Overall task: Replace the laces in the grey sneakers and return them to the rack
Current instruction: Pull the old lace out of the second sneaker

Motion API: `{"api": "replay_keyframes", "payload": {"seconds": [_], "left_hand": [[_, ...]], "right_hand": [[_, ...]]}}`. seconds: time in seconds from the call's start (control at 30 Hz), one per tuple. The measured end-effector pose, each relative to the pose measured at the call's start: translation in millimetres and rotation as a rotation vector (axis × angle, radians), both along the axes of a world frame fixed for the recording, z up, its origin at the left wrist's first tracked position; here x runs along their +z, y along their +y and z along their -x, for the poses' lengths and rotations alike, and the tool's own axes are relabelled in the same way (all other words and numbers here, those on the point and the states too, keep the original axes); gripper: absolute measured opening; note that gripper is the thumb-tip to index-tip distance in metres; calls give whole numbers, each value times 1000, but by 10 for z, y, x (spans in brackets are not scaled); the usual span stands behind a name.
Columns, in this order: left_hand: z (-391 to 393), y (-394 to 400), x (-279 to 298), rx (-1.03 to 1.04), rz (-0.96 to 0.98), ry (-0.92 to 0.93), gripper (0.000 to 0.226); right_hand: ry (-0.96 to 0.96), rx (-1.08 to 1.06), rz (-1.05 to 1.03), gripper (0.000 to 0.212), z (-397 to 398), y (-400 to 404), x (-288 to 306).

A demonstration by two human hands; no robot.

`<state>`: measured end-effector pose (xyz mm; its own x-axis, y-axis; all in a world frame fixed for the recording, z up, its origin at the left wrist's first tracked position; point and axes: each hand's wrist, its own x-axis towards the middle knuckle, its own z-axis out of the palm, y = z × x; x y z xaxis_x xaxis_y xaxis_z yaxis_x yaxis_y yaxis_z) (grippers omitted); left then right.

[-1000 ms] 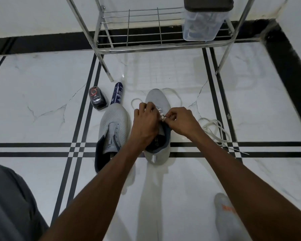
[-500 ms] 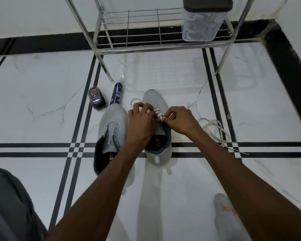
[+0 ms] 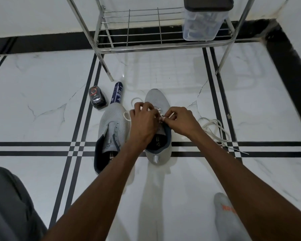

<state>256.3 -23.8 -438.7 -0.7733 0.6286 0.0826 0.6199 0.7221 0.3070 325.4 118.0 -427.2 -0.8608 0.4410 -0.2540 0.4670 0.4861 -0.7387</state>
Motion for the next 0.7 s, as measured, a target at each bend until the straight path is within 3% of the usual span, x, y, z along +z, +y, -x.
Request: {"api": "replay_keyframes", "payload": {"seconds": [0.07, 0.17, 0.2, 0.3, 0.4, 0.5, 0.63, 0.7], "left_hand": [[52, -15, 21, 97, 11, 72, 21], [258, -204, 138, 594, -338, -37, 24], [310, -267, 143, 659, -393, -83, 33], [246, -318, 145, 523, -425, -120, 66], [-17, -234, 43, 316, -445, -227, 52], [-106, -246, -66, 324, -488, -355, 20], [-108, -271, -70, 363, -522, -368, 24], [-99, -302, -92, 393, -534, -376, 25]], "right_hand": [[1, -25, -1, 11, -14, 12, -45], [-4, -45, -36, 5, -29, 9, -87], [-1, -50, -37, 5, -39, 9, -94], [0, -34, -28, 5, -27, -15, -50], [32, 9, -86, 18, 29, -43, -21], [57, 157, -194, 25, 106, -109, -30], [-47, 368, -350, 26, 144, -244, -83], [30, 300, -385, 25, 164, -287, -106]]}}
